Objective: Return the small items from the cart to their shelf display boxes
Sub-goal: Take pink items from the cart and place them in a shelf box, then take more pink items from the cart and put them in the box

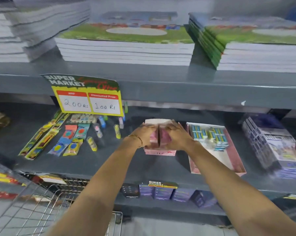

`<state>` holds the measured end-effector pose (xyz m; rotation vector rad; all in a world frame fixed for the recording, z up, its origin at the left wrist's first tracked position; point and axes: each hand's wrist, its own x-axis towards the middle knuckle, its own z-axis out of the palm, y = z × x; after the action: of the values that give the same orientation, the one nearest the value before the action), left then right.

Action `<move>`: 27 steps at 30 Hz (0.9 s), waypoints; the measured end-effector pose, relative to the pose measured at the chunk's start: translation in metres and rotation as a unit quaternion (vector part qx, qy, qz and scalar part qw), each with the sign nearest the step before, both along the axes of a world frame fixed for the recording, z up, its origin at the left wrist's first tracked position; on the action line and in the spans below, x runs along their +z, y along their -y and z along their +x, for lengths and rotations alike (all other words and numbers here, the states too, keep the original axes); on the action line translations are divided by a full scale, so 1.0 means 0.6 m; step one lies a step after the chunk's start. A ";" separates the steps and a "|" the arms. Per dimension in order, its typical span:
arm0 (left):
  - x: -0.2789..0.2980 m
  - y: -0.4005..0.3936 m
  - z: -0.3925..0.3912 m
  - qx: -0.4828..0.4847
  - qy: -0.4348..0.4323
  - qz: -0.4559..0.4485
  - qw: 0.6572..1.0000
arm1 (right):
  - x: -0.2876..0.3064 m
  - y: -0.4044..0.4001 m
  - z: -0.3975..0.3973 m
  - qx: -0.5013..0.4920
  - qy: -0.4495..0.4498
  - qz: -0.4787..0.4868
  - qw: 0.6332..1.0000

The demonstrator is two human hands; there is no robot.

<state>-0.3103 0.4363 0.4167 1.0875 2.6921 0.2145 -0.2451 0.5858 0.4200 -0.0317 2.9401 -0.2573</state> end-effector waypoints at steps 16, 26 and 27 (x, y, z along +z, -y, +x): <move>-0.032 0.359 0.145 0.328 -0.050 0.125 0.935 | 0.001 0.327 0.047 0.229 -0.088 -0.081 0.966; -0.221 0.680 0.369 0.525 0.091 0.071 0.843 | -0.179 0.687 0.121 0.503 0.039 0.064 0.861; -0.249 0.694 0.385 0.537 0.109 0.069 0.834 | -0.201 0.706 0.126 0.513 0.055 0.085 0.852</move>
<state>-0.0795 0.0201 0.2672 -0.5339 2.7510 0.6577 -0.1693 0.1622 0.2994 -1.4275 2.3766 0.1639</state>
